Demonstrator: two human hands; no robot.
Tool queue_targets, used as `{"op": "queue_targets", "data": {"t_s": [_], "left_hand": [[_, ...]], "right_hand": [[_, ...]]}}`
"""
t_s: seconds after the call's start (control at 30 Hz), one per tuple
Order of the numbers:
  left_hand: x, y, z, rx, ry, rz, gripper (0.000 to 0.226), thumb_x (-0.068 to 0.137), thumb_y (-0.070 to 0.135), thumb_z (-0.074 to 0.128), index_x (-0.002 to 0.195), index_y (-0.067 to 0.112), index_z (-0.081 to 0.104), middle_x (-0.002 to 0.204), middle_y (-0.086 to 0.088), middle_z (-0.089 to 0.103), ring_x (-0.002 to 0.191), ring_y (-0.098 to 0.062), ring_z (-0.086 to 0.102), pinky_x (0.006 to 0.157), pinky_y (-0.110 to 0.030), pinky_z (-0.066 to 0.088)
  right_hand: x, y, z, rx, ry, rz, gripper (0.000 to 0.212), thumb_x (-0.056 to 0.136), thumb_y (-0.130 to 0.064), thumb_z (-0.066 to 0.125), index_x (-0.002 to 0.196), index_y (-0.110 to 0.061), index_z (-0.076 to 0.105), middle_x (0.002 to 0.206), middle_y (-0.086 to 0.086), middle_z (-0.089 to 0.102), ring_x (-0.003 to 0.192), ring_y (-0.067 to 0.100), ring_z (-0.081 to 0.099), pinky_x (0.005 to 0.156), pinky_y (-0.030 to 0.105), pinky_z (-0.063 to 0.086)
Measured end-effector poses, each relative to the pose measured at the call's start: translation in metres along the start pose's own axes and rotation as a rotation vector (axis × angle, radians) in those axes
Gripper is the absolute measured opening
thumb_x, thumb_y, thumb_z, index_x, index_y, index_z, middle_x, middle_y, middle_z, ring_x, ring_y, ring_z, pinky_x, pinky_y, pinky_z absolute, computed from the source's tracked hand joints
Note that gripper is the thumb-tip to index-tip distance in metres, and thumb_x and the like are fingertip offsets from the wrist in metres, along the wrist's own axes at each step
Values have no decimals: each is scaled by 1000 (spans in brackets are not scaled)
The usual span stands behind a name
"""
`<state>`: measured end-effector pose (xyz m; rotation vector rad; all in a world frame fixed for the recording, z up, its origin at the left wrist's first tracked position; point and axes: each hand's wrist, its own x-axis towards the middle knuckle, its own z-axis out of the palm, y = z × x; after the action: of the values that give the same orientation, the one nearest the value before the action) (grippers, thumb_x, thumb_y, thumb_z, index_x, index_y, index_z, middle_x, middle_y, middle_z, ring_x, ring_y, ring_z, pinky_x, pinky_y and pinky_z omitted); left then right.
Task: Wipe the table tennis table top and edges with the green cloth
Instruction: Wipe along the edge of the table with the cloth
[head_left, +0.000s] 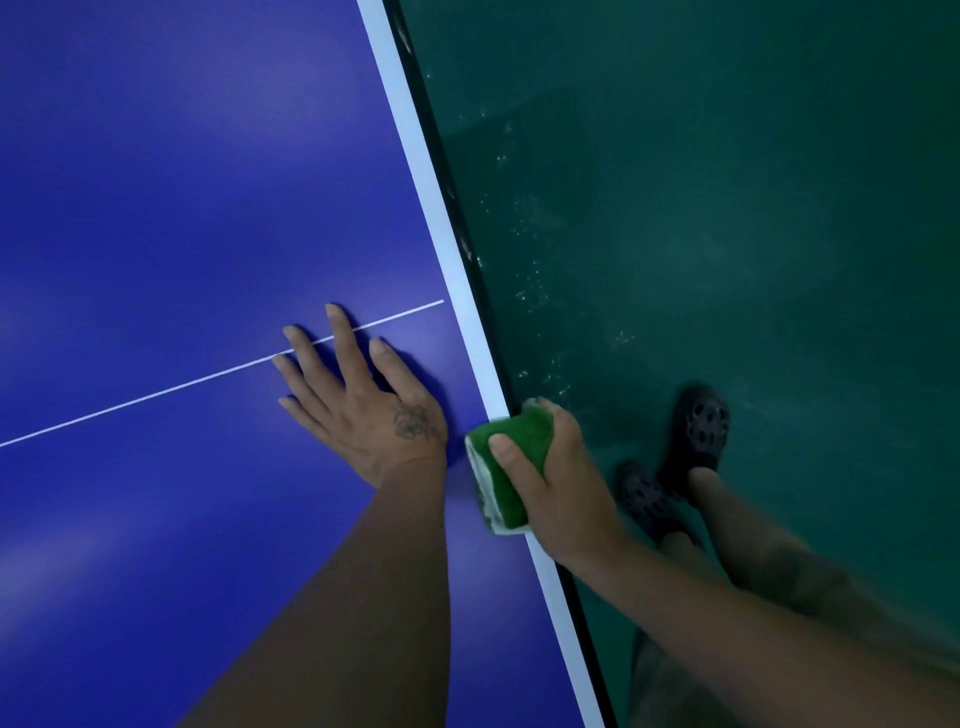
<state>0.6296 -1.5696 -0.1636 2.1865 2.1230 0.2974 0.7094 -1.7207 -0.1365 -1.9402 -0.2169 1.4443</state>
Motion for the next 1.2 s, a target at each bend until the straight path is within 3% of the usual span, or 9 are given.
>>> {"op": "queue_targets", "data": {"t_s": [0.13, 0.27, 0.37, 0.63, 0.77, 0.93, 1.03, 1.13, 1.2], "left_hand": [[1, 2, -1, -7, -11, -4, 50, 115, 39, 41, 165, 32, 44, 178, -3, 26, 167, -29, 18, 134, -58, 10], [1, 5, -3, -5, -15, -16, 50, 115, 36, 43, 165, 29, 45, 178, -5, 28, 166, -30, 19, 134, -57, 10], [1, 6, -4, -9, -18, -17, 51, 114, 35, 44, 165, 29, 46, 177, -5, 28, 166, -31, 19, 133, -59, 11], [2, 3, -3, 1, -10, 9, 52, 113, 36, 44, 165, 27, 45, 177, -7, 29, 166, -32, 21, 133, -59, 13], [2, 2, -2, 4, -11, 11, 52, 113, 35, 45, 165, 27, 45, 177, -8, 30, 165, -33, 22, 133, -60, 14], [3, -1, 1, 11, -8, 10, 52, 113, 35, 45, 165, 28, 46, 177, -6, 30, 166, -32, 22, 132, -61, 17], [5, -3, 3, 12, -16, 9, 53, 113, 35, 44, 165, 28, 45, 178, -5, 27, 167, -29, 18, 132, -61, 17], [4, -4, 2, 19, -38, 9, 53, 113, 35, 43, 166, 28, 43, 179, -4, 25, 167, -29, 16, 132, -61, 17], [6, -5, 1, 25, -59, 0, 54, 113, 36, 42, 167, 29, 42, 179, -3, 23, 167, -28, 15, 132, -61, 17]], "right_hand": [[42, -51, 4, -81, 64, -89, 99, 93, -81, 54, 162, -11, 35, 153, 7, 48, 137, 26, 52, 115, 44, 45], [106, -112, 1, -77, 122, -146, 85, 95, -78, 57, 149, -14, 45, 141, 6, 53, 123, 29, 61, 100, 44, 52], [131, -137, 1, -49, 138, -183, 83, 96, -77, 59, 149, -15, 45, 141, 5, 54, 122, 29, 61, 100, 44, 51], [53, -54, -4, -39, 11, -95, 95, 94, -74, 60, 164, -16, 31, 155, 2, 47, 141, 22, 50, 119, 41, 42], [47, -56, 4, -31, 70, -36, 99, 87, -77, 54, 162, -15, 35, 151, 1, 49, 138, 21, 51, 113, 33, 41], [112, -125, 2, -25, 121, -95, 88, 94, -78, 60, 152, -14, 44, 143, 5, 56, 125, 25, 60, 106, 41, 50], [174, -192, -4, 0, 118, -135, 74, 96, -76, 61, 140, -19, 49, 134, 1, 57, 113, 23, 64, 91, 36, 49], [216, -245, -11, 7, 121, -125, 75, 95, -78, 60, 139, -18, 49, 134, 0, 58, 113, 22, 65, 80, 32, 47], [221, -253, -14, 9, 114, -128, 75, 95, -77, 61, 140, -18, 48, 136, 1, 58, 116, 23, 65, 82, 34, 51]]}}
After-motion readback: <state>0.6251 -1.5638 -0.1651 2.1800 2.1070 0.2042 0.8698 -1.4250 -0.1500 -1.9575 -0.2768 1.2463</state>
